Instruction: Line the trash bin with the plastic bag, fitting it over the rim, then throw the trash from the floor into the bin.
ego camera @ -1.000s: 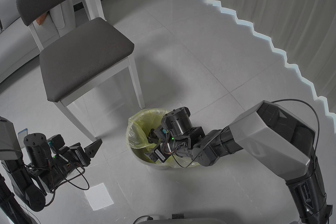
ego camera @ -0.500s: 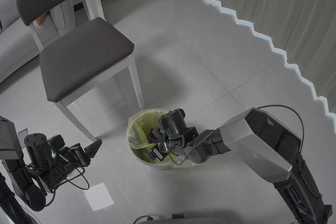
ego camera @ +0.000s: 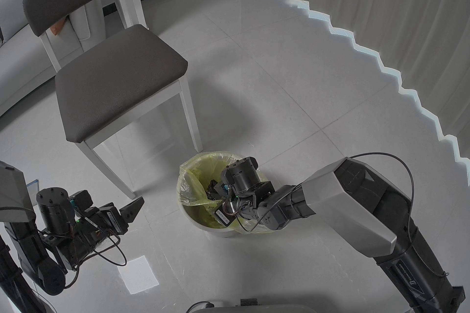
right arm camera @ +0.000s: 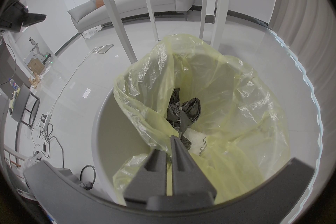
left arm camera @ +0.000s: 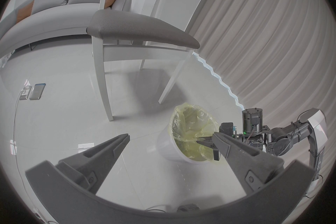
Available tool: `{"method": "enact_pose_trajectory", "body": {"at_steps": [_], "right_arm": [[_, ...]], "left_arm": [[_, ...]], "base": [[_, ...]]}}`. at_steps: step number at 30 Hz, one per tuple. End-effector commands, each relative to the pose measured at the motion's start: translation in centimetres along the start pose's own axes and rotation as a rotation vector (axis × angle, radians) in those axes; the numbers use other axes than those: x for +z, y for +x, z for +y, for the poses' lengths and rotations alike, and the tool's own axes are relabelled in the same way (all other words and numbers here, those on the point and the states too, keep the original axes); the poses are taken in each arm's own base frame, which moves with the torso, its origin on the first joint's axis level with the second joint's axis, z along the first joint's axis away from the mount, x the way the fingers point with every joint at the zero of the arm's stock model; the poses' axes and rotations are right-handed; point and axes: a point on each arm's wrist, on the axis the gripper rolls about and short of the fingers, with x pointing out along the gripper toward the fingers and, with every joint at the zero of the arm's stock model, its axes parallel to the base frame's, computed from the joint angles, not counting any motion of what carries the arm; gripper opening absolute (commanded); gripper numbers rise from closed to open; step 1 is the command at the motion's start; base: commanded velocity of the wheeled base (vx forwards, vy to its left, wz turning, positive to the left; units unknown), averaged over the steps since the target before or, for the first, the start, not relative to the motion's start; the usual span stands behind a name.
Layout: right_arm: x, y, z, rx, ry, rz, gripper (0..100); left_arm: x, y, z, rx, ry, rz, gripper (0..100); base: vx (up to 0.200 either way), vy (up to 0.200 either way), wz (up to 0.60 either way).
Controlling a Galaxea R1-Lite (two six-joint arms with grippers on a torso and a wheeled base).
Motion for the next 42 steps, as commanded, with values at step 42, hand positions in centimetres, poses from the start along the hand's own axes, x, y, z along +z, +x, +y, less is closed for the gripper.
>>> {"method": "enact_pose_trajectory", "body": {"at_steps": [42], "right_arm": [[-0.8, -1.0, 12.4, 0.185, -0.023, 0.063, 0]], "left_arm": [[-0.4, -0.1, 0.1, 0.005, -0.008, 0.014, 100]], "base": [[0.0, 0.0, 0.0]]}}
